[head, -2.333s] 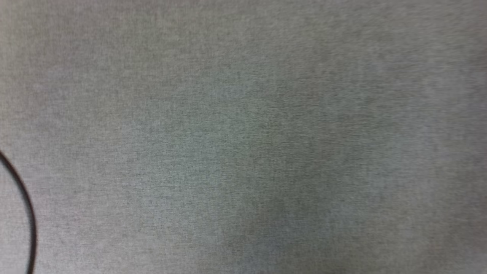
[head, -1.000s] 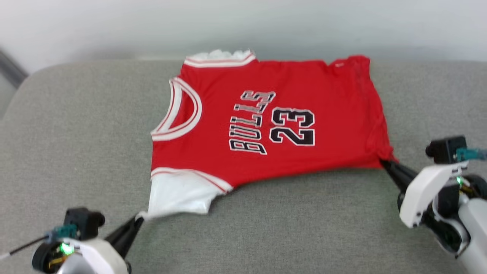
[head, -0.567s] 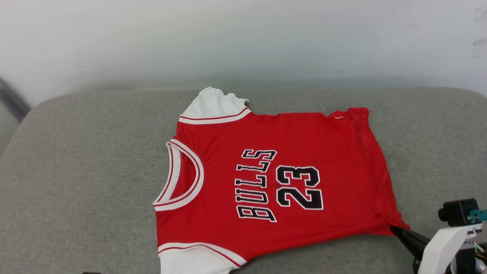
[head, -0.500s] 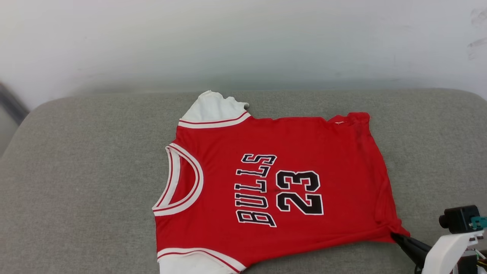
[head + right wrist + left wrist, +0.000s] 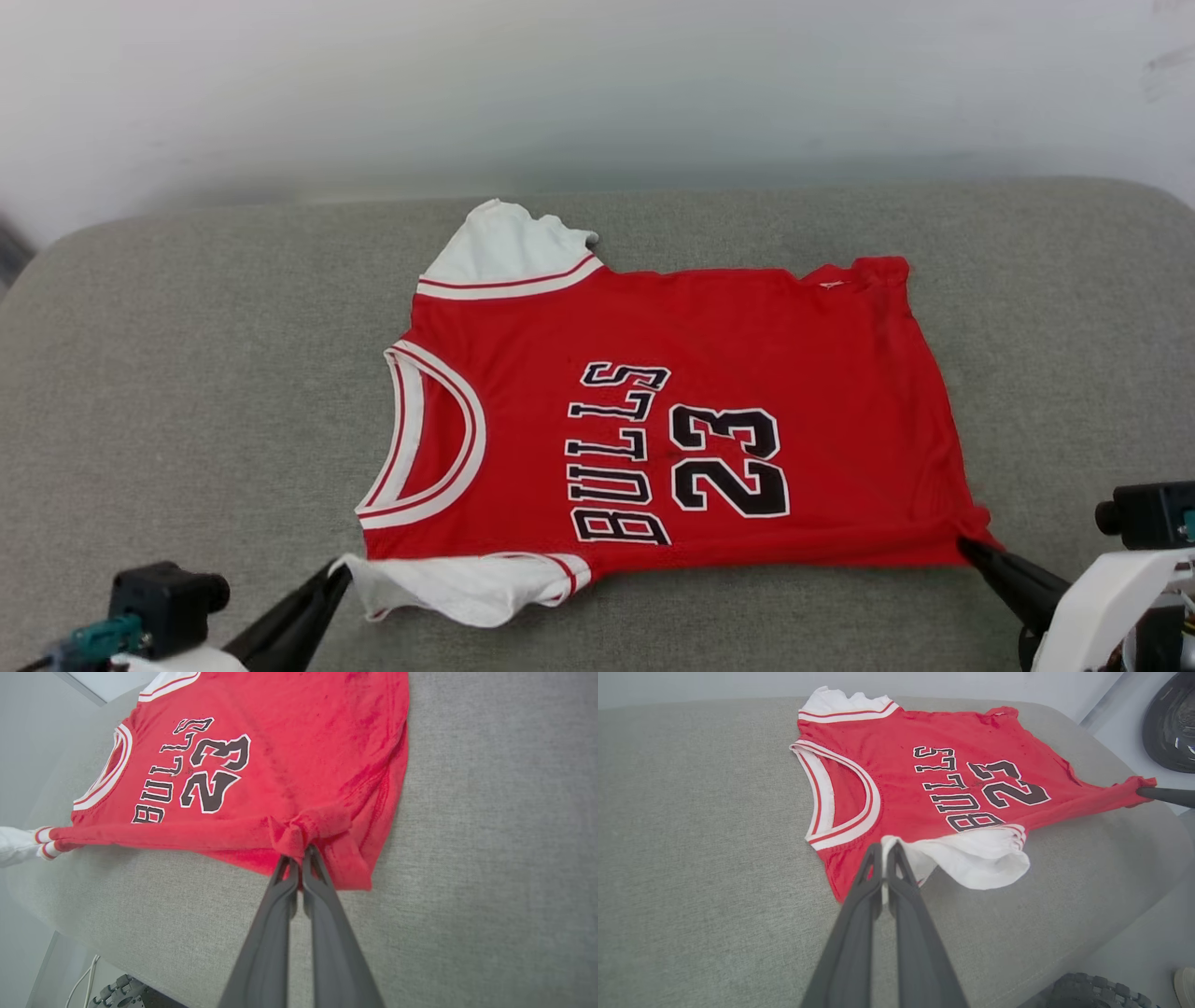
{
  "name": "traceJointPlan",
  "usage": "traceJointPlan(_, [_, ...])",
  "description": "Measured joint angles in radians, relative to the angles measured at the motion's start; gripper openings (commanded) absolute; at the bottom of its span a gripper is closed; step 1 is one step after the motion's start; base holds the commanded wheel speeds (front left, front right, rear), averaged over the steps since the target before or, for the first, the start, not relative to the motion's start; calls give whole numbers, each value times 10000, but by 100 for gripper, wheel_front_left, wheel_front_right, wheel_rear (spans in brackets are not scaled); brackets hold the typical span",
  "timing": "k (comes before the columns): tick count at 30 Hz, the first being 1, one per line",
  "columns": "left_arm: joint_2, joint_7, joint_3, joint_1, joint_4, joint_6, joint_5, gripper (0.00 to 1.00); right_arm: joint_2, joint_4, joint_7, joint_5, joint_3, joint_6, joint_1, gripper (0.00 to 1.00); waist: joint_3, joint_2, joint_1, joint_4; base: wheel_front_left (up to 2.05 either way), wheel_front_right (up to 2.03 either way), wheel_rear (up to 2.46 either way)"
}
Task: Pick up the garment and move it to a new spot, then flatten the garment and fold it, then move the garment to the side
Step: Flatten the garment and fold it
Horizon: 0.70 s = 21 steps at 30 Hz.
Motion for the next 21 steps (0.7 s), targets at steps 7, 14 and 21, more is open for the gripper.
traceJointPlan(7, [-111,-96,391,-1328,424,-412,90,0,443,-405,897,-683,-454,0,-843,0,829,0,2,-78,0,0,0])
traceJointPlan(14, [-529,253,372,-2808,1570,-961,104,0,894,-107,1785,-1672,-709,0,-1903,0,1706,0,2,-106,0,0,0])
traceJointPlan(21, [-1026,477,-115,-4139,3421,-1453,763,0,1296,522,2291,-2477,-477,0,-2866,0,2373,0,3,-130,0,0,0])
